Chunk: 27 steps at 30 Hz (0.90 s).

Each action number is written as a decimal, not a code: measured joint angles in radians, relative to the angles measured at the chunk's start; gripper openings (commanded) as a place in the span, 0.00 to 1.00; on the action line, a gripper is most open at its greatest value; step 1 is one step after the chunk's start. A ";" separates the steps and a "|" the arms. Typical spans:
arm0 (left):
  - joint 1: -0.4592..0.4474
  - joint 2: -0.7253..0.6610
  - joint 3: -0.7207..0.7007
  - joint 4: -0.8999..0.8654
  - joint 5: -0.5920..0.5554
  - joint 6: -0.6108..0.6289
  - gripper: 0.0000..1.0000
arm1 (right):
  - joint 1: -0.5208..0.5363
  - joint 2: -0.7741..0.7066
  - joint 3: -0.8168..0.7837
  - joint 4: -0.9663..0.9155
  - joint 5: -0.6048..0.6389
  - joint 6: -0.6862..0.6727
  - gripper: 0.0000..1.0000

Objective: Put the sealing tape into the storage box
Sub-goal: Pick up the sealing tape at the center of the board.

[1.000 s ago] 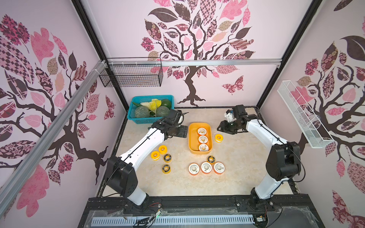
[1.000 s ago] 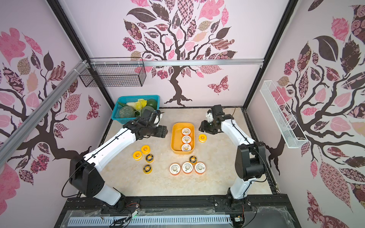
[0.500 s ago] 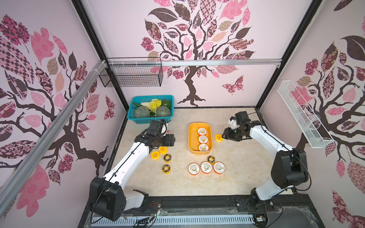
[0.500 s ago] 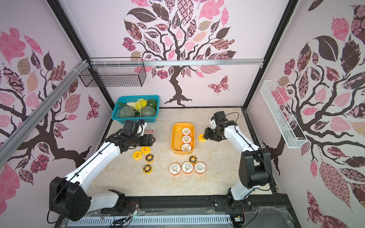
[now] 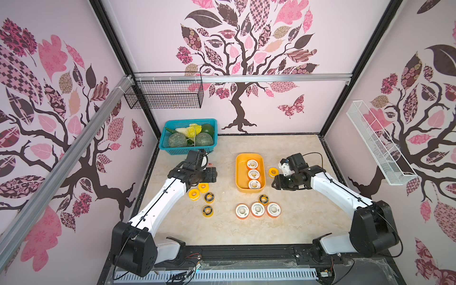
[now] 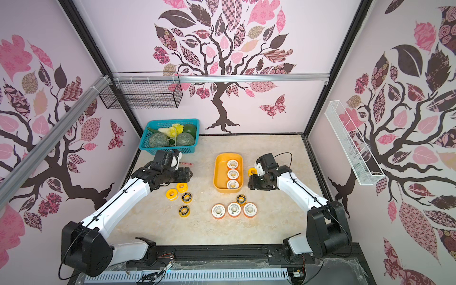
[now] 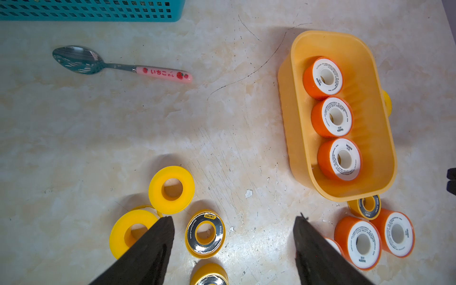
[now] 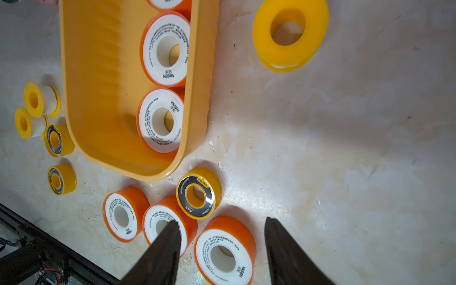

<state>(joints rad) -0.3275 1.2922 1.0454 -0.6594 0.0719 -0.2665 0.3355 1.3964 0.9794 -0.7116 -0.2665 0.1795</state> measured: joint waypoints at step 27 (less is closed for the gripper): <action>0.001 0.009 0.000 -0.007 -0.007 0.001 0.81 | 0.354 0.125 -0.027 0.070 0.258 -0.029 0.71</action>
<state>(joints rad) -0.3267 1.3014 1.0454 -0.6666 0.0650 -0.2657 0.6891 1.5211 0.9527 -0.6418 -0.0086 0.1501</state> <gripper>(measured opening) 0.814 0.717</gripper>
